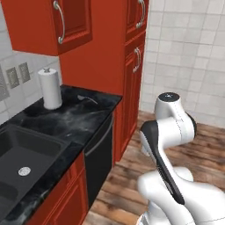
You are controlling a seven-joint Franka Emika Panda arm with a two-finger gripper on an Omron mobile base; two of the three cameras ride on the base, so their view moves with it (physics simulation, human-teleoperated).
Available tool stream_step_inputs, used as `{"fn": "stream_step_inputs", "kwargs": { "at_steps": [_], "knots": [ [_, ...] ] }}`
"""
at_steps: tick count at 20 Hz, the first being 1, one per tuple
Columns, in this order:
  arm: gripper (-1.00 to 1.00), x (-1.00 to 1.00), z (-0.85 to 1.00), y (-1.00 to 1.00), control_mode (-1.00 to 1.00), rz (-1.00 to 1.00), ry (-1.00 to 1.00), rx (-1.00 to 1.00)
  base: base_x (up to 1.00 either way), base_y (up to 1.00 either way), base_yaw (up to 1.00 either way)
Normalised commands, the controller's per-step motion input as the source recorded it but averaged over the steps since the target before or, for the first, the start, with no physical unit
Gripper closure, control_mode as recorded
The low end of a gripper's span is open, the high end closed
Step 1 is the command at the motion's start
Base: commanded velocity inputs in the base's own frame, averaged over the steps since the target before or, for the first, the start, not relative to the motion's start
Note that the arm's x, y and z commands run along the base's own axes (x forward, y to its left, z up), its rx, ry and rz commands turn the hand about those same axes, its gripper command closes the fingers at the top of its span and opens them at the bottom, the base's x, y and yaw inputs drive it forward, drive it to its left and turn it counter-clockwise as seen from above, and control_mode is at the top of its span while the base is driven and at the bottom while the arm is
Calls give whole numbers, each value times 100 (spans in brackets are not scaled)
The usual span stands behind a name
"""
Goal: Take the fork and place it on the left side of the plate. Then take the spoon and place it on the right side of the plate. Make sure they're directly next to the plate.
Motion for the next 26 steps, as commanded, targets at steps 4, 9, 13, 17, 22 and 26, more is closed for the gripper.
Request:
{"fn": "stream_step_inputs", "kwargs": {
  "at_steps": [4, 9, 13, 17, 22, 26],
  "knots": [
    [-100, 0, 0, 0, 100, 0, 0, 0, 100, -5, 34],
    [-100, 0, 0, 0, 100, 0, 0, 0, 100, -8, 35],
    [-100, 0, 0, 0, 100, 0, 0, 0, 100, -19, 34],
    [-100, 0, 0, 0, 100, 0, 0, 0, 100, -18, 36],
    [-100, 0, 0, 0, 100, 0, 0, 0, 91, -11, 41],
    [-100, 0, 0, 0, 100, 0, 0, 0, 85, -14, 44]
  ]
}}
